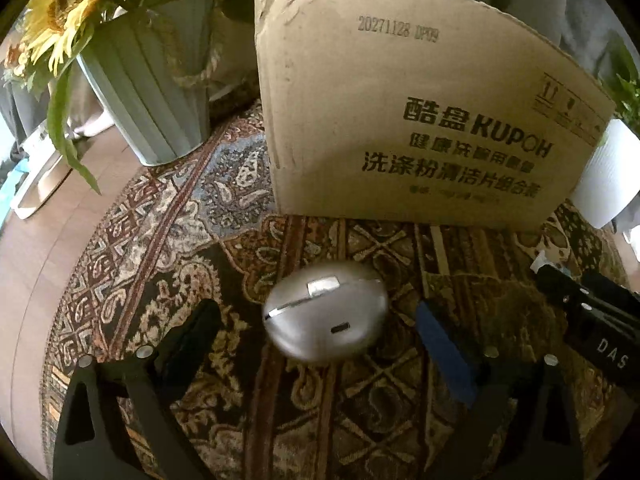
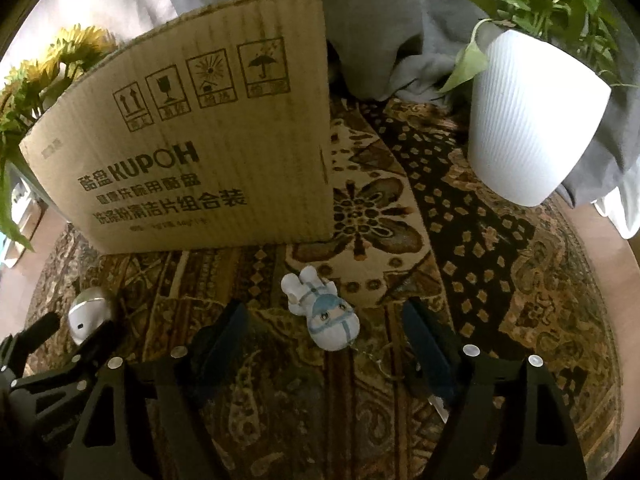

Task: Organize rigid objects
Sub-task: 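Grasp the silver egg device with left tool while right tool grasps the figurine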

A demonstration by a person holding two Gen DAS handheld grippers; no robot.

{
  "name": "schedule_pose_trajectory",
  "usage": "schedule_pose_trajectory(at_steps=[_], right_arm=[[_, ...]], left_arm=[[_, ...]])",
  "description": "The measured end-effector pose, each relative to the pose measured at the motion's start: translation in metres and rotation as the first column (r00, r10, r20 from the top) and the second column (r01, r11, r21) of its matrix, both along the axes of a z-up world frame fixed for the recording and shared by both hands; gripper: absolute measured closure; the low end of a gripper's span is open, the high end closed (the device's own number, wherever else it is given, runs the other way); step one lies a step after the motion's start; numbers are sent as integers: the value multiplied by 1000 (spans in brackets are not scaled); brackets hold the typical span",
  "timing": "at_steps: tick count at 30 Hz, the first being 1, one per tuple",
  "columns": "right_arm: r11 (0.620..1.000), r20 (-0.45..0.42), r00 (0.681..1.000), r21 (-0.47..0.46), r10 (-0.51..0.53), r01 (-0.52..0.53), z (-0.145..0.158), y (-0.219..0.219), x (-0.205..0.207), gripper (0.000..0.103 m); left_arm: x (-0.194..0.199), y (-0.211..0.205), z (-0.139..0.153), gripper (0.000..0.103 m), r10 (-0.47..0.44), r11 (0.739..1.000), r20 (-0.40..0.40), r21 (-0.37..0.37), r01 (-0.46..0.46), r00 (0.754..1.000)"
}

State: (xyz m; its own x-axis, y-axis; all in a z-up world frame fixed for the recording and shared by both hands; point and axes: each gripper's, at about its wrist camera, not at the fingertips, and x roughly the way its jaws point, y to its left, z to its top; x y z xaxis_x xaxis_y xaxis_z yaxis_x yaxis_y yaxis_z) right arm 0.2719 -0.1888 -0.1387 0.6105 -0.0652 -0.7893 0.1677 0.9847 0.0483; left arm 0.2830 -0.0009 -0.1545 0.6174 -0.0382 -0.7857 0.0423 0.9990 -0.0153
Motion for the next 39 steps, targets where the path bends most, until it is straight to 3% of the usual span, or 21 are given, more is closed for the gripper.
schedule_pose_trajectory(at_steps=[7, 10, 15, 22, 39], right_arm=[[1000, -15, 1000, 22, -6, 6, -11, -5, 14, 43], [999, -29, 1000, 31, -4, 4, -14, -6, 17, 49], [1000, -33, 999, 23, 1, -1, -17, -6, 19, 64], [1000, -20, 1000, 8, 23, -23, -13, 0, 12, 65], [998, 59, 997, 8, 55, -55, 26, 11, -19, 65]], left_arm=[[12, -1, -6, 24, -5, 1000, -18, -3, 5, 1000], [16, -2, -10, 38, -21, 1000, -27, -1, 21, 999], [16, -3, -11, 39, -39, 999, -21, 11, 39, 999], [9, -3, -5, 39, -56, 998, -21, 1, 56, 998], [-21, -4, 41, 39, -77, 997, 81, -20, 79, 994]])
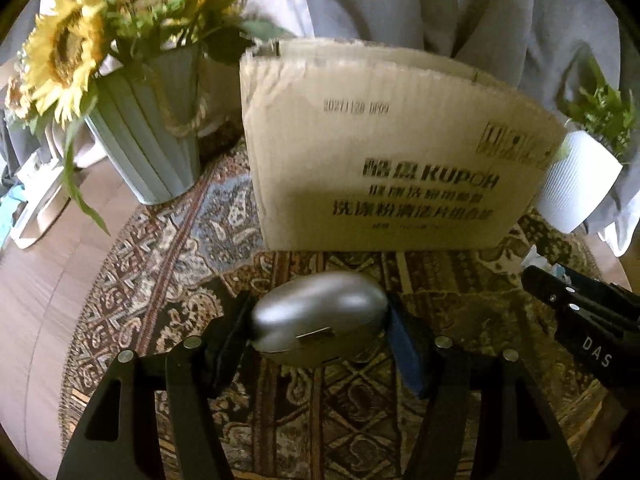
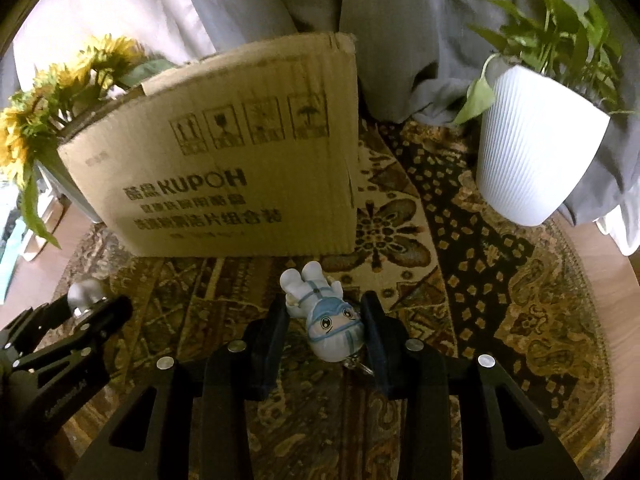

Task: Organize rigid objects
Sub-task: 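Grasp the silver egg device with left tool while right tool grasps the figurine, then lift and carry the silver device with left tool while right tool carries figurine to box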

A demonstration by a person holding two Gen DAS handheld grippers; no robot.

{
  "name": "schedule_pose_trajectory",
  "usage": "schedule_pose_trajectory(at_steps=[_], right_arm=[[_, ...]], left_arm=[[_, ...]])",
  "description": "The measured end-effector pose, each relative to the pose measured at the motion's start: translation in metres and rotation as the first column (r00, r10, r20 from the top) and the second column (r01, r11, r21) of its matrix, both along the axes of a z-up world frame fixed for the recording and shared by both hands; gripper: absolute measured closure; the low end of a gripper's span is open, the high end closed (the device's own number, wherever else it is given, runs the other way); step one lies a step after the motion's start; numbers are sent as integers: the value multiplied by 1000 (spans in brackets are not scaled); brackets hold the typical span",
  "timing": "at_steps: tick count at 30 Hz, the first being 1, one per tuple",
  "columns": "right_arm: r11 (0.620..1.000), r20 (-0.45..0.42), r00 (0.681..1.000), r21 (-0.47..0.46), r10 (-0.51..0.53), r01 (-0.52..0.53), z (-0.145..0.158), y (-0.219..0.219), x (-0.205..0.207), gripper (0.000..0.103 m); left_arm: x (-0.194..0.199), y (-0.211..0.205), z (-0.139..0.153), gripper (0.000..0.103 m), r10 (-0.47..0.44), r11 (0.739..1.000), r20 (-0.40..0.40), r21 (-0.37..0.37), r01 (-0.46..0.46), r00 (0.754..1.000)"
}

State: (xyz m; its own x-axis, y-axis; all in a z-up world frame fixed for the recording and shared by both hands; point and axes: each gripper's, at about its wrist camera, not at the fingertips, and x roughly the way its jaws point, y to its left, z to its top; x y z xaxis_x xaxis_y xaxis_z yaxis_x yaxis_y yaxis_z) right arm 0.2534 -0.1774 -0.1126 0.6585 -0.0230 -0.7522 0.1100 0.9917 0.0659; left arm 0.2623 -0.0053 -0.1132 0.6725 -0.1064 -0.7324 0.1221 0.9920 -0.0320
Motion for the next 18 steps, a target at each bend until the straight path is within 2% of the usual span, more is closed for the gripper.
schedule_pose_trajectory(at_steps=[18], right_arm=[[1000, 158, 987, 19, 10, -13, 66, 3, -24, 65]], left_arm=[[-15, 2, 67, 39, -30, 999, 179, -29, 35, 983]])
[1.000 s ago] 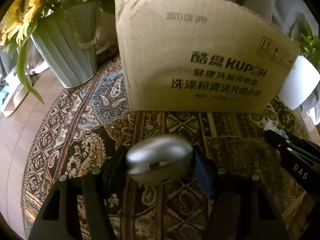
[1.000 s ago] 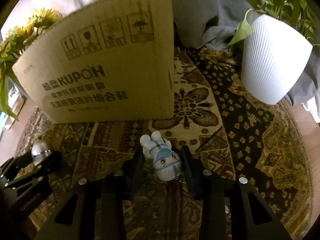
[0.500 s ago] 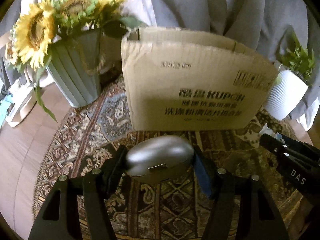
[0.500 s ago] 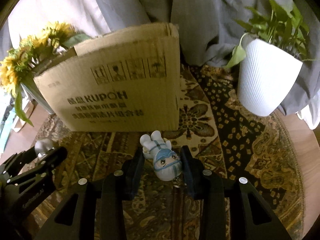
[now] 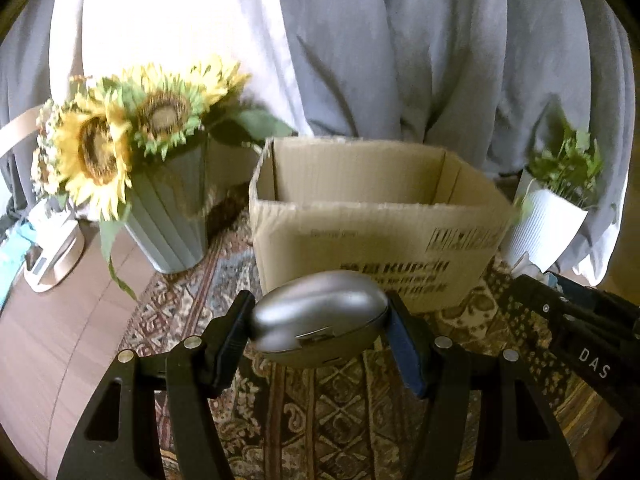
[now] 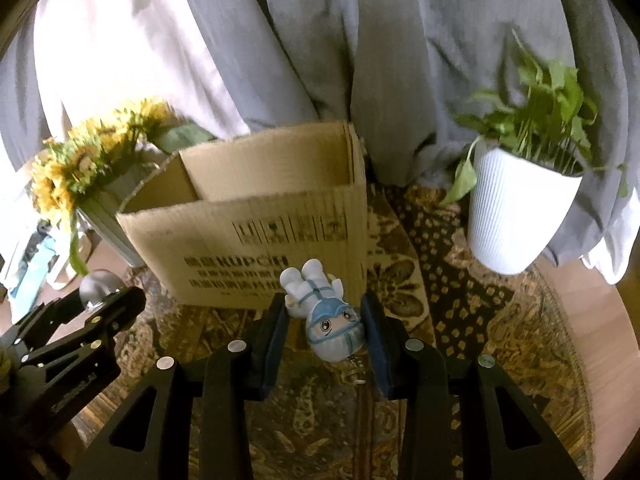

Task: Organize rigid objects
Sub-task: 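Lift and carry the silver device with left tool while right tool carries figurine to box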

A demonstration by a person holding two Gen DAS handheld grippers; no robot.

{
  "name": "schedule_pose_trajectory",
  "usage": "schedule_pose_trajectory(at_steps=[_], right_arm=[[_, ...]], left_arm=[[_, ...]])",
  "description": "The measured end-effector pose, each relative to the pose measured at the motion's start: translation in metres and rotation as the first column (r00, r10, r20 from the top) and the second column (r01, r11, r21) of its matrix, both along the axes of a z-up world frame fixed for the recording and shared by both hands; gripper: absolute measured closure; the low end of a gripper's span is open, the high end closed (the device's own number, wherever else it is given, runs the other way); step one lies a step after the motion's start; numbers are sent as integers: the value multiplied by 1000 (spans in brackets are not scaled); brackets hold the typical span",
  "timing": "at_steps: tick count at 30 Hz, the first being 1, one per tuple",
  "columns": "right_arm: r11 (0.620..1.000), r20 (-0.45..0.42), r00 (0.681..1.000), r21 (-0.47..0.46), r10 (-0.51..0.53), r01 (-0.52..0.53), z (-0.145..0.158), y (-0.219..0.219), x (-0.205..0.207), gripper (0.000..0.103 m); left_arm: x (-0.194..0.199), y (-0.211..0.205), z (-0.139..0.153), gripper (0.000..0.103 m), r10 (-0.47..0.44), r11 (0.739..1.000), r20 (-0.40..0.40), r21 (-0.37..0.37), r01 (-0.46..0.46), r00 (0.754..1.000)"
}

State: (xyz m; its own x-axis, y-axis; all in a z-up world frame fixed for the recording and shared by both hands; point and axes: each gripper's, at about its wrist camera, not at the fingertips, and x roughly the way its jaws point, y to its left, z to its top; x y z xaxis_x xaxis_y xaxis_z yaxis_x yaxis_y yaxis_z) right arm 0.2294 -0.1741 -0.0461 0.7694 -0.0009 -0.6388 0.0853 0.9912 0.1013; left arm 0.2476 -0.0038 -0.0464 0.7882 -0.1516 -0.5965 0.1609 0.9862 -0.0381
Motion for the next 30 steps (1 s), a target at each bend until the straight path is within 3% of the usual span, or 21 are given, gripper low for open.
schedule_pose_trajectory(at_steps=[10, 19, 30], right_arm=[[1000, 93, 996, 11, 4, -5, 37, 2, -5, 65], [1000, 178, 984, -10, 18, -16, 70, 7, 1, 65], [999, 260, 964, -20, 52, -48, 105, 15, 16, 65]], left_arm=[[2, 2, 34, 39, -23, 999, 74, -34, 26, 997], [8, 5, 65, 39, -36, 999, 156, -14, 39, 987], [34, 4, 95, 39, -76, 995, 185, -41, 86, 980]])
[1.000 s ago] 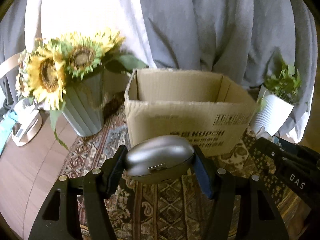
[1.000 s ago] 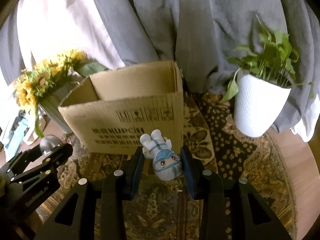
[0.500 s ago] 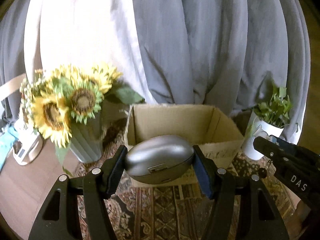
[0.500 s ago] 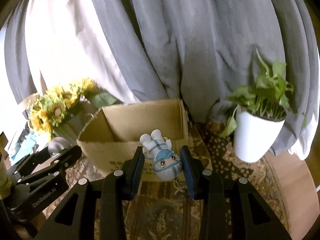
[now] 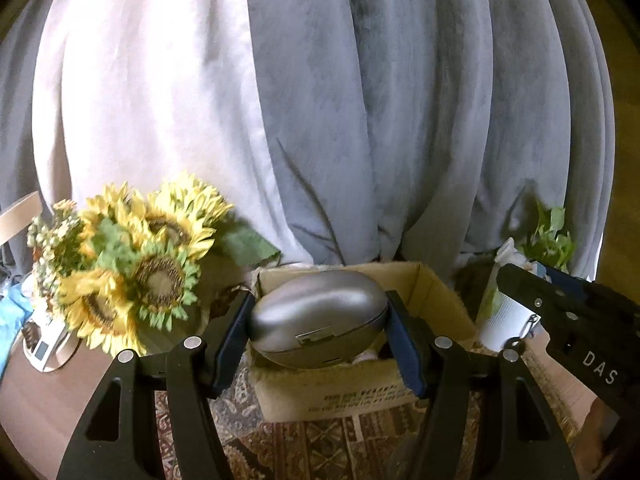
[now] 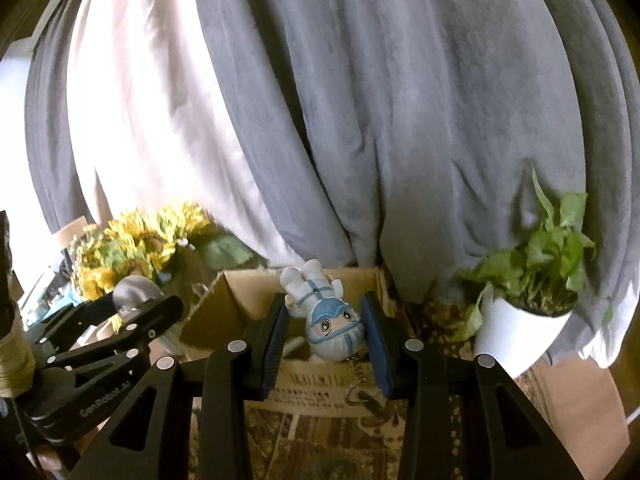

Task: Organize rigid objects
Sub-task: 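Lift and carry the silver device with left tool while right tool carries figurine to box, then open left tool to drop the silver device in the box while right tool releases figurine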

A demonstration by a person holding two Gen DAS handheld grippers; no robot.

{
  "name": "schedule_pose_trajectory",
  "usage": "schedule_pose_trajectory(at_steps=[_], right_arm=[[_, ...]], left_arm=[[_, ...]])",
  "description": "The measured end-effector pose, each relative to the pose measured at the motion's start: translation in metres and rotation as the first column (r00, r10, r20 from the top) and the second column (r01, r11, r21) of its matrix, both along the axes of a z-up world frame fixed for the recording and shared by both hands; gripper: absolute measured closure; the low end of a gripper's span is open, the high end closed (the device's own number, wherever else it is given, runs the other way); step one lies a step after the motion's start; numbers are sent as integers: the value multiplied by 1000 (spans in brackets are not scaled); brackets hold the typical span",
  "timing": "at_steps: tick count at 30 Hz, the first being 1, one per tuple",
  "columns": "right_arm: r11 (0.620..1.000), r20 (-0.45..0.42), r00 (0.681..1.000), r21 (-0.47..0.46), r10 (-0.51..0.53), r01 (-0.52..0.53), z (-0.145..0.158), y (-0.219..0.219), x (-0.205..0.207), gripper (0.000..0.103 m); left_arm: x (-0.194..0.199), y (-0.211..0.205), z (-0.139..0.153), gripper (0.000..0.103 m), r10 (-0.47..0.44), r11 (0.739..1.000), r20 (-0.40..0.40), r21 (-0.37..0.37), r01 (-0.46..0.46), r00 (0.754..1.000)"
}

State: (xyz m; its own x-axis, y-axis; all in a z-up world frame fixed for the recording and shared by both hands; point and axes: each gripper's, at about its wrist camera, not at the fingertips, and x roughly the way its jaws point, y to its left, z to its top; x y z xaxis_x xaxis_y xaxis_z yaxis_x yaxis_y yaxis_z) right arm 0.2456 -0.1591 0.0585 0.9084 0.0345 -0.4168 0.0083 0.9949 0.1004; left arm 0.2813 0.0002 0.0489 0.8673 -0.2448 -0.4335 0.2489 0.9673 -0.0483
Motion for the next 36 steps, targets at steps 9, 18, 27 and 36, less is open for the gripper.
schedule_pose_trajectory(at_steps=[9, 18, 27, 36], right_arm=[[1000, 4, 1000, 6, 23, -23, 12, 1, 31, 65], [998, -47, 998, 45, 52, -49, 9, -10, 74, 65], [996, -157, 986, 69, 63, -53, -16, -17, 112, 65], [997, -253, 966, 66, 50, -34, -45, -24, 133, 65]], left_arm=[[34, -1, 5, 39, -7, 1000, -65, -16, 6, 998], [69, -6, 4, 39, -2, 1000, -102, 9, 3, 995], [97, -10, -15, 39, 19, 999, -164, 40, -13, 986], [121, -17, -42, 39, 7, 998, -288, 67, 12, 958]])
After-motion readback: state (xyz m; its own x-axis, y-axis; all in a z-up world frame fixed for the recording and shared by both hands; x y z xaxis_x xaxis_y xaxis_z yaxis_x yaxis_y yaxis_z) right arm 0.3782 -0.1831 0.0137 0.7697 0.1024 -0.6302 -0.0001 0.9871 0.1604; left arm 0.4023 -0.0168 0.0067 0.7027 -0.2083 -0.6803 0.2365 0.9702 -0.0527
